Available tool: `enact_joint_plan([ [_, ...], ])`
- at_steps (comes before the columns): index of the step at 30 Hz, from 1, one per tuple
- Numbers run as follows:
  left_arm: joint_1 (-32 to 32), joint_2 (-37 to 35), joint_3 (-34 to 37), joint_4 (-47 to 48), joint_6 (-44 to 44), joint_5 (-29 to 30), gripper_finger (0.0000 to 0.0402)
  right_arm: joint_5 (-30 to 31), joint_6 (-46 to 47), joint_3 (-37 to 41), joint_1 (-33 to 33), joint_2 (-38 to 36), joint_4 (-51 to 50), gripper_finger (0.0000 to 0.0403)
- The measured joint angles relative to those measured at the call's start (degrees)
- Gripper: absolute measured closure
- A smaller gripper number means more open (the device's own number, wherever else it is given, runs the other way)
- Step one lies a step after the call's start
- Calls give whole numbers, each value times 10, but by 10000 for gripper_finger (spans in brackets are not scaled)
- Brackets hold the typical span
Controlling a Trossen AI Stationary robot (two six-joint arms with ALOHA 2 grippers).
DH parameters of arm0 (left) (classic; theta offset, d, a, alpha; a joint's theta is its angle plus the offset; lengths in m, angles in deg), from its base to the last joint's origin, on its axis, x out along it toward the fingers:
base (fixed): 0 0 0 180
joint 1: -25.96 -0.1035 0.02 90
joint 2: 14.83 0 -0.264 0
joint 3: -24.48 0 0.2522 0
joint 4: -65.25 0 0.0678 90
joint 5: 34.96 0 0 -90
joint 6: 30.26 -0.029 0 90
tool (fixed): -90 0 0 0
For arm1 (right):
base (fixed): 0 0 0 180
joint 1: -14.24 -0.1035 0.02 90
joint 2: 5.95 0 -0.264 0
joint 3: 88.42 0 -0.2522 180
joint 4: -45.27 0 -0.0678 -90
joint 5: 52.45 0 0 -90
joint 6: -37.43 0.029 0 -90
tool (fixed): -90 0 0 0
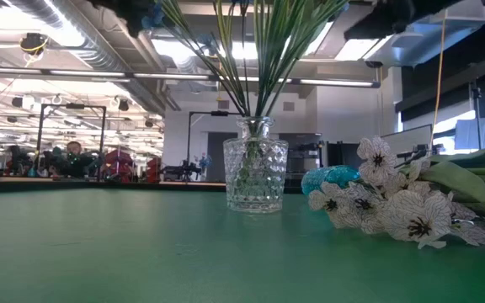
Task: Sort flowers into vase by color
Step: Move the white vase to the top left of the table
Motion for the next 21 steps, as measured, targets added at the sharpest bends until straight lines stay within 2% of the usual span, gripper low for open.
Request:
enact_joint_plan([
  [3, 28, -40, 0, 49, 8, -11, 240, -79, 40, 0, 29, -24, 27, 113],
  [6, 59, -76, 7, 86, 38, -7, 240, -115, 61, 0, 46, -41, 41, 113],
  [11, 128, -125, 81, 97, 105, 0, 240, -122, 72, 0, 51, -48, 39, 113],
  [15, 176, -144, 176, 95, 153, 59, 240, -113, 71, 0, 50, -48, 46, 113],
  [18, 206, -143, 264, 36, 213, 82, 240, -112, 72, 0, 51, -48, 52, 113],
  [21, 243, -123, 349, -90, 252, 83, 240, -111, 72, 0, 50, -48, 57, 113],
])
